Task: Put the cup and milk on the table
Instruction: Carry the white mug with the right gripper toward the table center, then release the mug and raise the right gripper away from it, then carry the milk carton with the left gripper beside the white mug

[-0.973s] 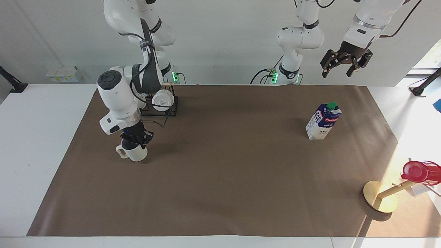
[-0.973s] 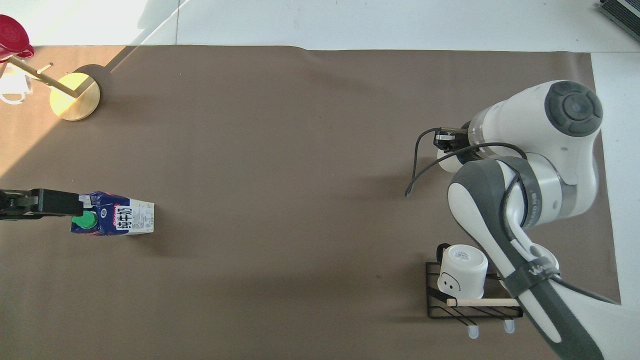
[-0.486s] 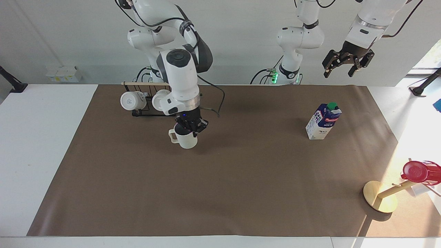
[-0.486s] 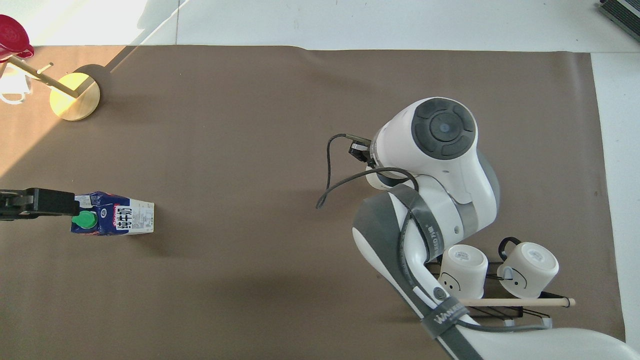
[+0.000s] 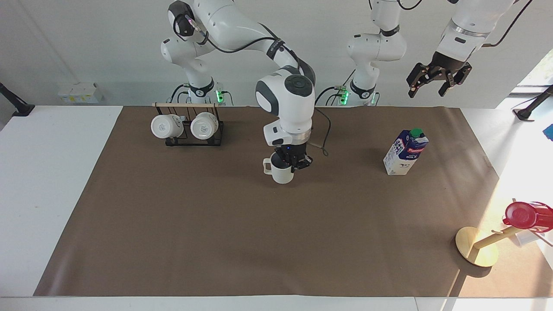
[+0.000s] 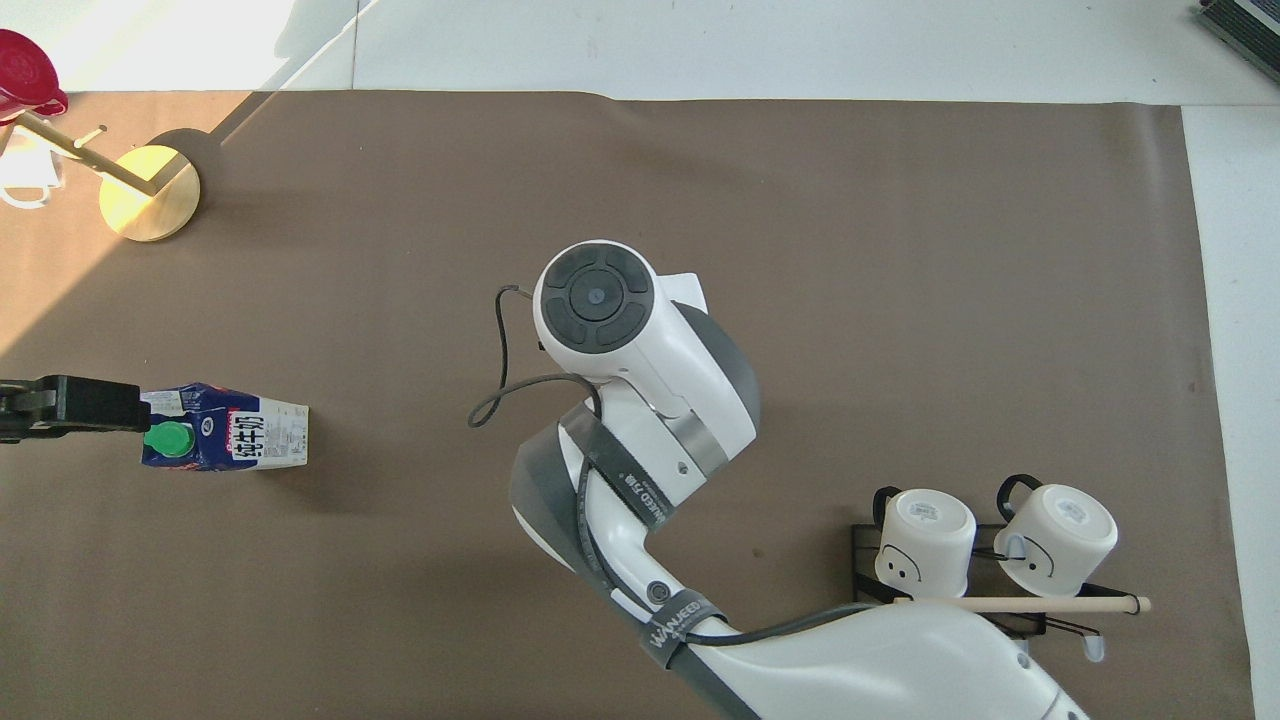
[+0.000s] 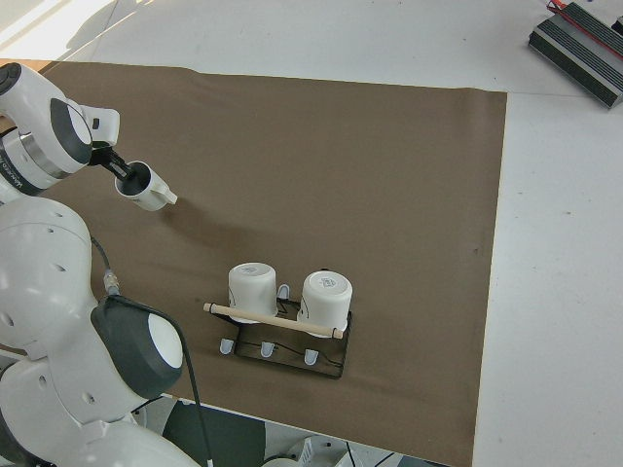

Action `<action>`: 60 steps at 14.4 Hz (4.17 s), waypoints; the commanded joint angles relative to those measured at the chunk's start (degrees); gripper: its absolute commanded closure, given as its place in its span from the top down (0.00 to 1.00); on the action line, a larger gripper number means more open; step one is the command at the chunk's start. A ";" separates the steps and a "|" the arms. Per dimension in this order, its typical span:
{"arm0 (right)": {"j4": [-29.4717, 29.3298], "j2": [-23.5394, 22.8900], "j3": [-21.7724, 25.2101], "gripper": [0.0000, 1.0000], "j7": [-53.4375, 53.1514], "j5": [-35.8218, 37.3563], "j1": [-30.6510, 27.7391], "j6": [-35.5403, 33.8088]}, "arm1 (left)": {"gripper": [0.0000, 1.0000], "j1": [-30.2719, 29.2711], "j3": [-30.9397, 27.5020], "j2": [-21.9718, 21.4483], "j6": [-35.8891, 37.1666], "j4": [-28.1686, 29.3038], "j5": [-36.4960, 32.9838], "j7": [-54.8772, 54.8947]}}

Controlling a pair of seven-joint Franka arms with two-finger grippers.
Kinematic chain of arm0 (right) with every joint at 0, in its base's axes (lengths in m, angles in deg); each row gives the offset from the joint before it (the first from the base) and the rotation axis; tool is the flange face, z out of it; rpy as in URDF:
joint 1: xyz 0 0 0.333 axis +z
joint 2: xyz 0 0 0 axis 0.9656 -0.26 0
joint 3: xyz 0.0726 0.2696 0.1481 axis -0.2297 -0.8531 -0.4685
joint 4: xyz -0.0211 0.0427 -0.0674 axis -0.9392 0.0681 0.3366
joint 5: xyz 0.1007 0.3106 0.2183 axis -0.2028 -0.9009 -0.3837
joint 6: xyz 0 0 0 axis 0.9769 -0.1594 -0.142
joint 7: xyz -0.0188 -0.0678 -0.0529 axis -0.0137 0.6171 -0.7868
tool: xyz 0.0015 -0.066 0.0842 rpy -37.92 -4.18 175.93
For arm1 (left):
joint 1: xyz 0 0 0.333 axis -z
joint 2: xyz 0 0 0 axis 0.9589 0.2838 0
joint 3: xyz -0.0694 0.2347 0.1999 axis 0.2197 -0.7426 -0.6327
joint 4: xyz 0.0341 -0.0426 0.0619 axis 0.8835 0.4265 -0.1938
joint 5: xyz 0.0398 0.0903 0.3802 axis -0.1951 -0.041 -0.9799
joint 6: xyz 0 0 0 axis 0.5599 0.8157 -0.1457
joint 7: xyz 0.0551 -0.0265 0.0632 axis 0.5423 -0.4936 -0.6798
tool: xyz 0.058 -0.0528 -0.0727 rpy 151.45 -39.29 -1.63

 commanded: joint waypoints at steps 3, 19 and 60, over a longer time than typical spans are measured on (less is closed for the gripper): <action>-6.55 -5.06 -0.18 0.00 -4.19 1.24 2.12 -1.12 | 1.00 -0.82 0.43 -2.10 0.42 2.71 0.66 0.22; -5.06 -6.46 -0.19 1.00 -6.57 1.24 5.55 0.20 | 1.00 -2.40 0.43 -3.94 -0.72 7.27 0.66 1.97; -2.68 24.65 0.08 1.00 61.02 -3.42 -36.20 -26.43 | 0.50 -5.83 0.52 -5.80 -38.61 35.94 0.13 21.31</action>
